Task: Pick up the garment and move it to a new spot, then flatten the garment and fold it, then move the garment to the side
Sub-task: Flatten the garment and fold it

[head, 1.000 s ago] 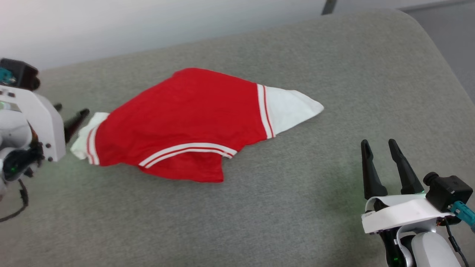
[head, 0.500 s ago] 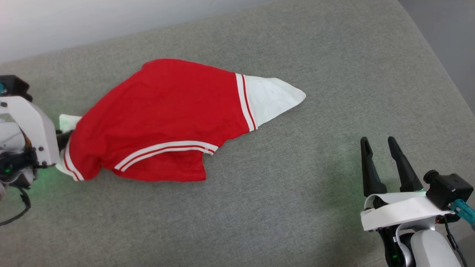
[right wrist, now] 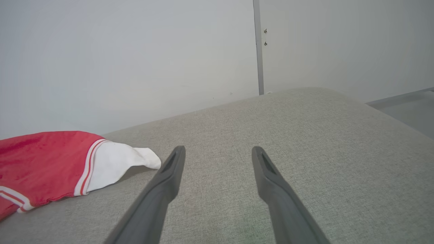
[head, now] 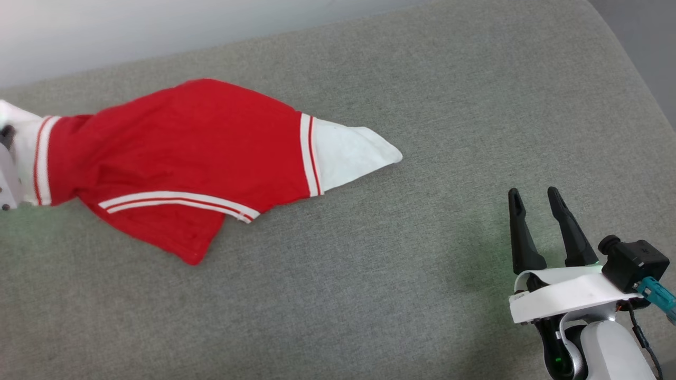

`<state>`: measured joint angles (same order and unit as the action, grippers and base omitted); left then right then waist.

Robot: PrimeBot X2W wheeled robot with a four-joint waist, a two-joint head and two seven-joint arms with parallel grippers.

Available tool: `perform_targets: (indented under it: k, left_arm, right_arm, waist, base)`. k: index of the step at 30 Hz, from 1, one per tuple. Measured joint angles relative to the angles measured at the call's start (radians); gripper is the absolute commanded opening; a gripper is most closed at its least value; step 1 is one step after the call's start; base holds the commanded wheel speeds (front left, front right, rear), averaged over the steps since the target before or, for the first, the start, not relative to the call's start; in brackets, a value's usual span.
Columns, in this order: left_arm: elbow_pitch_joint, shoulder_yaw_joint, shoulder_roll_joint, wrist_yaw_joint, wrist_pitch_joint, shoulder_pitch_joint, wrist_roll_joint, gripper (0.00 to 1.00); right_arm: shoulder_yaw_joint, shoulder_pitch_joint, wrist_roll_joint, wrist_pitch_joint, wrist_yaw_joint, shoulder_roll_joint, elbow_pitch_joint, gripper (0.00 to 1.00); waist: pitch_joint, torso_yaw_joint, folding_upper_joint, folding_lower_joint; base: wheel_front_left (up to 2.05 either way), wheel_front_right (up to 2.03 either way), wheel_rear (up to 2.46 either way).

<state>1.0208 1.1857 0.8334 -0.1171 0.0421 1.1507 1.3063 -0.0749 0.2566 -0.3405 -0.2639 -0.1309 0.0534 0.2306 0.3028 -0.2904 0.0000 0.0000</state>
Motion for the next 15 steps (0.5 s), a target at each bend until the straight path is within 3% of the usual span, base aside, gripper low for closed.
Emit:
perform_targets:
  k: [3, 5, 7, 15]
  left_arm:
    - [0.046, 0.003, -0.026, 0.002, -0.018, 0.0, -0.005, 0.0]
    - [0.062, 0.012, -0.048, 0.0, -0.021, -0.005, -0.009, 0.38]
    - [0.079, 0.014, -0.064, -0.002, -0.037, -0.005, -0.015, 1.0]
    - [0.121, -0.014, -0.092, -0.007, -0.199, -0.007, -0.01, 1.0]
  right_arm:
    - [-0.003, 0.0, -0.002, 0.0, 0.0, 0.0, 0.003, 1.0]
    - [-0.003, 0.0, -0.003, 0.0, 0.0, 0.0, 0.003, 1.0]
    - [0.0, 0.0, -0.003, 0.0, 0.0, 0.0, 0.003, 1.0]
    - [-0.006, 0.0, 0.016, 0.0, 0.0, 0.028, 0.008, 1.0]
  waist:
    - [0.0, 0.002, 0.0001, 0.0]
    - [-0.001, 0.004, 0.0, 0.0]
    - [-0.002, 0.007, 0.0, 0.0]
    - [-0.018, 0.041, 0.0, 0.0]
  base:
    - [0.0, 0.0, 0.0]
    - [0.0, 0.0, 0.0]
    - [0.0, 0.0, 0.0]
    - [0.0, 0.0, 0.0]
